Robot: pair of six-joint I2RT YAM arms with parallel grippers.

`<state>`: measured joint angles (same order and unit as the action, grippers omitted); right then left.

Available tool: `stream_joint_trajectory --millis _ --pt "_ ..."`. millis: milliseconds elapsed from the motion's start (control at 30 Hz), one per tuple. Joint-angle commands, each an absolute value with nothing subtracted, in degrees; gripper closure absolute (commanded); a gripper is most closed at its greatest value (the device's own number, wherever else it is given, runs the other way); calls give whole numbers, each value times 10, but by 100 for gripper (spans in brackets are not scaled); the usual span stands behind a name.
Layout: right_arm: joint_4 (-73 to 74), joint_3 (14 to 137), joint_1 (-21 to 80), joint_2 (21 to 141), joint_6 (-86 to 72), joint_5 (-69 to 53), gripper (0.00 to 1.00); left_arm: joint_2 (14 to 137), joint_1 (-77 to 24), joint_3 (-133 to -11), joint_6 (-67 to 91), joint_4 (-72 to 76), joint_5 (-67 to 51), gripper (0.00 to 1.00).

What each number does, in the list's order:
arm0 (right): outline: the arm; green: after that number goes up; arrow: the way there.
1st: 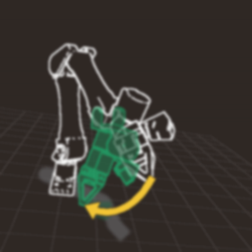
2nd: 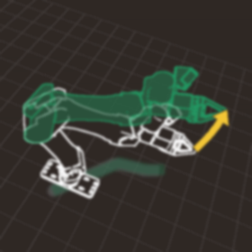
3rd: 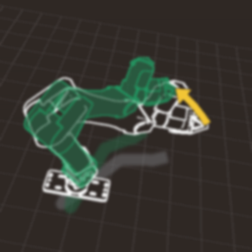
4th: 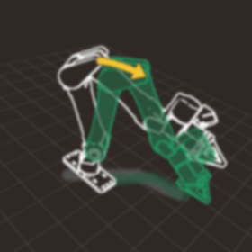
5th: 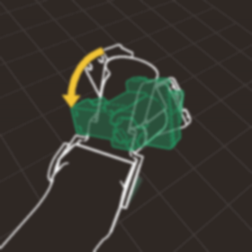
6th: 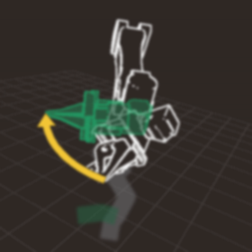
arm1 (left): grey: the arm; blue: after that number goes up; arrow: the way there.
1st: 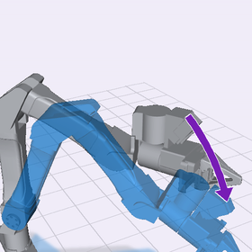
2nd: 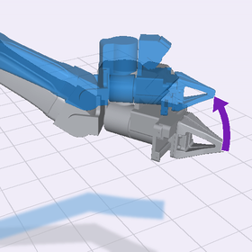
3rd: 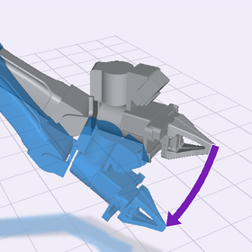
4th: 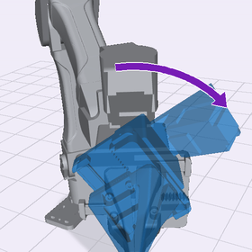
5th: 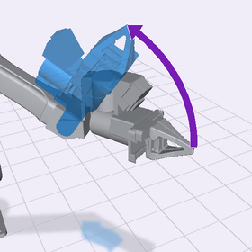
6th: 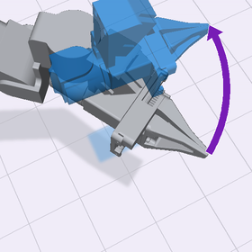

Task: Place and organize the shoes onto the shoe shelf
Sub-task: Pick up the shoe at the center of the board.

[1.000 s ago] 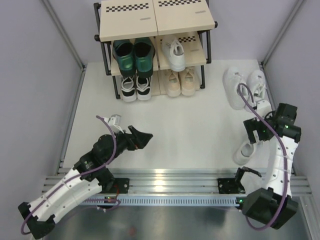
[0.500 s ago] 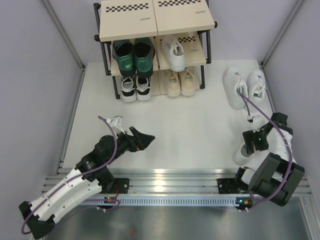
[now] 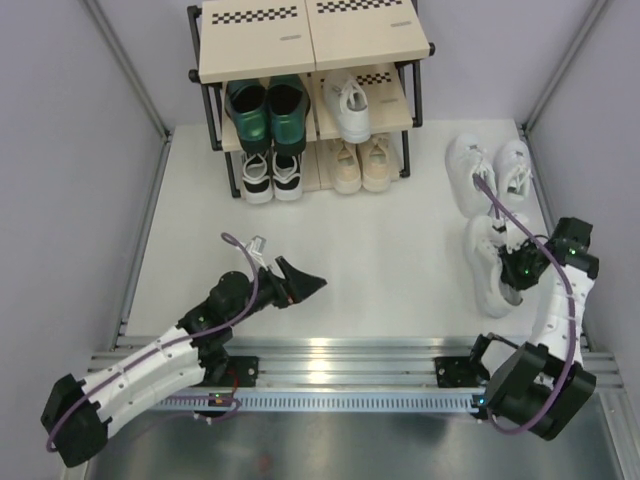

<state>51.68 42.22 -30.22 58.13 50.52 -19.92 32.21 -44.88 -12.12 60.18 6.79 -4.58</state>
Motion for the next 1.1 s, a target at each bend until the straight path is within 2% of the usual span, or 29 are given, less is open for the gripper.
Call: stream_joint_trajectory --millis 0,67,200,267,467,733,867,900,967,1000,1033,1067 --pt "640 503 -280 548 636 -395 100 380 -447 -114 635 255 -98 2" --pt "664 520 -245 550 642 -436 100 428 -447 -129 640 286 -116 2" --pt "630 540 -60 550 599 -452 100 501 -451 -177 639 337 -134 2" --pt "604 554 29 559 562 -451 100 539 -455 -195 639 359 -140 2" --pt "535 600 204 624 489 -396 100 624 -470 -271 637 385 -153 2" --pt "504 620 279 651 478 -377 100 681 -485 -294 666 385 -136 5" --pt "502 621 288 650 483 -375 100 695 -485 -294 677 387 -114 35" --pt "502 620 288 650 483 -373 95 697 -485 -294 679 388 -111 57" --pt "502 617 288 647 483 -372 89 695 -485 -292 682 388 -95 77" --pt "500 614 288 645 483 -371 79 693 -485 -288 686 388 -89 96" --pt "497 608 288 639 477 -369 68 686 -484 -287 688 388 -82 100" --pt "484 605 288 635 469 -365 46 682 -484 -276 693 388 -63 100"
